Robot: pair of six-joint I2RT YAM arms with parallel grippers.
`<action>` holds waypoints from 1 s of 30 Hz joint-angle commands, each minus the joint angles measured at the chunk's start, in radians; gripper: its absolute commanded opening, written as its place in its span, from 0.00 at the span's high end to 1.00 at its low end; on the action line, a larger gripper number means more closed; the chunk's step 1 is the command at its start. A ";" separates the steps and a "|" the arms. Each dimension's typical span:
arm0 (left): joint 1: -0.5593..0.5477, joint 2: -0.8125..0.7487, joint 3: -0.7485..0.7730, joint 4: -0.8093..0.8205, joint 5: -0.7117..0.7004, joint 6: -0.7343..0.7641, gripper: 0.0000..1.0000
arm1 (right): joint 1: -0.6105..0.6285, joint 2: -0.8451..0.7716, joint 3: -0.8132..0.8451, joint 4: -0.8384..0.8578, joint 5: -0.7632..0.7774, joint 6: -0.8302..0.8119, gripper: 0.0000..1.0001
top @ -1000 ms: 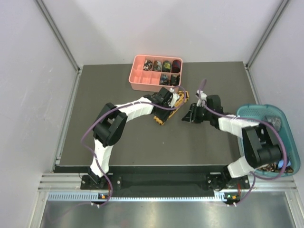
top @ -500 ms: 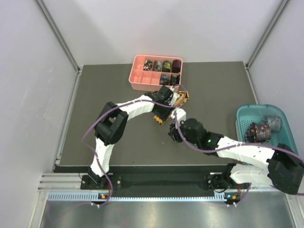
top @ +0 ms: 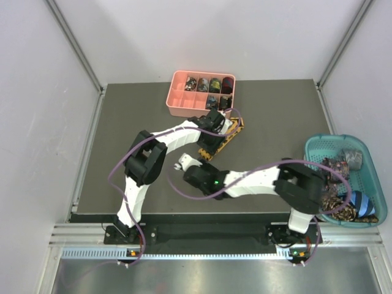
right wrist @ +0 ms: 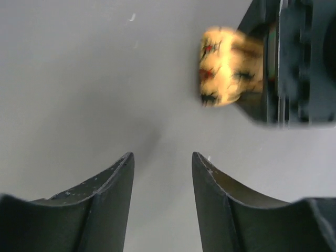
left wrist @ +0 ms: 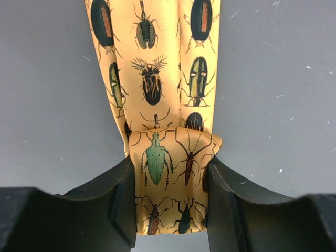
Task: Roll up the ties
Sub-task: Roll the tie
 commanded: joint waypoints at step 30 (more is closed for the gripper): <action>-0.004 0.226 0.246 -0.422 0.032 -0.047 0.57 | -0.112 0.652 0.701 -0.478 0.488 -0.096 0.42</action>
